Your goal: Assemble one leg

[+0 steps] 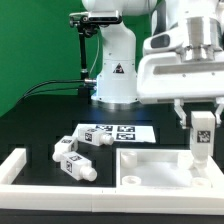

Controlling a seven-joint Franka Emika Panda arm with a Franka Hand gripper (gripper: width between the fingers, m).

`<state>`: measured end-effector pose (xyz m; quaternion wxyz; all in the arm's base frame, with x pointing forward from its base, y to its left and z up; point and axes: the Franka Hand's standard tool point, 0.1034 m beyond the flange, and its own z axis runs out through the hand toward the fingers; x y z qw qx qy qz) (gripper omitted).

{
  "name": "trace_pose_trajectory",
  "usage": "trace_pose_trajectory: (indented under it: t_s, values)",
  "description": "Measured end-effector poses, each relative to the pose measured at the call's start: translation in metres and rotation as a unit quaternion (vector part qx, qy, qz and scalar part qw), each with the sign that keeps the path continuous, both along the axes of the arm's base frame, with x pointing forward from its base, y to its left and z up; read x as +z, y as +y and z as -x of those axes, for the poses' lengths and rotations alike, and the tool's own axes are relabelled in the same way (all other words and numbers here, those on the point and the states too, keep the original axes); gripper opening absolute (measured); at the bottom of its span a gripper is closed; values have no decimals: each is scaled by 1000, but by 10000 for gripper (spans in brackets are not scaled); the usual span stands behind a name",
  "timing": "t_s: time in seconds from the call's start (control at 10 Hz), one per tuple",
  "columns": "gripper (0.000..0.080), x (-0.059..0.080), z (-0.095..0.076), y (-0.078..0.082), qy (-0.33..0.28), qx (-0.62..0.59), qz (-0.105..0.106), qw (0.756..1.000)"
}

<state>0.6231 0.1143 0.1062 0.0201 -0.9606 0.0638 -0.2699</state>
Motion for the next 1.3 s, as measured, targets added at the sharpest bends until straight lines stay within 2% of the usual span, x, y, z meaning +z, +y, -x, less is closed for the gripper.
trace_pose_trajectory:
  t_s: [0.2, 0.5, 1.0, 1.3]
  values:
    - [284, -14, -5, 2, -4, 3, 6, 1000]
    - [284, -15, -7, 1, -18, 10, 12, 1000]
    - [284, -11, 20, -3, 3, 30, 23, 999]
    - [284, -14, 20, -3, 4, 31, 24, 999]
